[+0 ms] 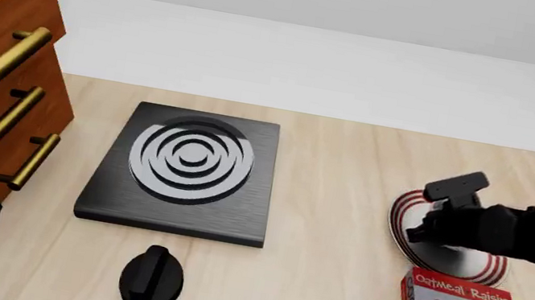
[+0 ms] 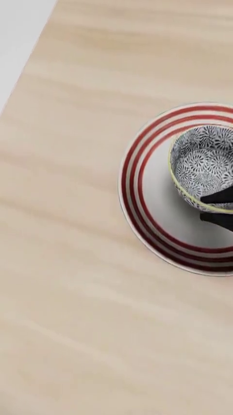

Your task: Pick the akita bowl on the ramekin and place it on the plate.

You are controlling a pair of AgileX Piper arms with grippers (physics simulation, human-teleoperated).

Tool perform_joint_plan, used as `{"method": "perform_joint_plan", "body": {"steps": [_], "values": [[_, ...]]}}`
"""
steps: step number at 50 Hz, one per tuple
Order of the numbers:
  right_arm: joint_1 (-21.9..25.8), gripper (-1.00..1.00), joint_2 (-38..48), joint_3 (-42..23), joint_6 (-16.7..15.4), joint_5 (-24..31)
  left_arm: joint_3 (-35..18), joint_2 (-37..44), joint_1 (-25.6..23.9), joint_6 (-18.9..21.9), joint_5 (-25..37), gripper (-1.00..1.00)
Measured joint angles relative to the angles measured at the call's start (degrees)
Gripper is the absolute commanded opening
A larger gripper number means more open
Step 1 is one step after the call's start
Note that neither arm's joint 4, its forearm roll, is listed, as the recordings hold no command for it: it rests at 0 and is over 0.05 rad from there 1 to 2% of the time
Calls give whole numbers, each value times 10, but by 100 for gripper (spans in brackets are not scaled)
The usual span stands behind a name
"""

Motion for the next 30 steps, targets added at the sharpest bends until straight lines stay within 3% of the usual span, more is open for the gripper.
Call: {"method": "perform_joint_plan", "body": {"steps": [16, 17, 30], "values": [[6, -100, 15, 6, 9, -19, 0, 0, 0, 0, 0, 100], [6, 100, 16, 6, 9, -19, 0, 0, 0, 0, 0, 100], [2, 100, 15, 1, 9, -13, 0, 0, 0, 0, 0, 100]]}}
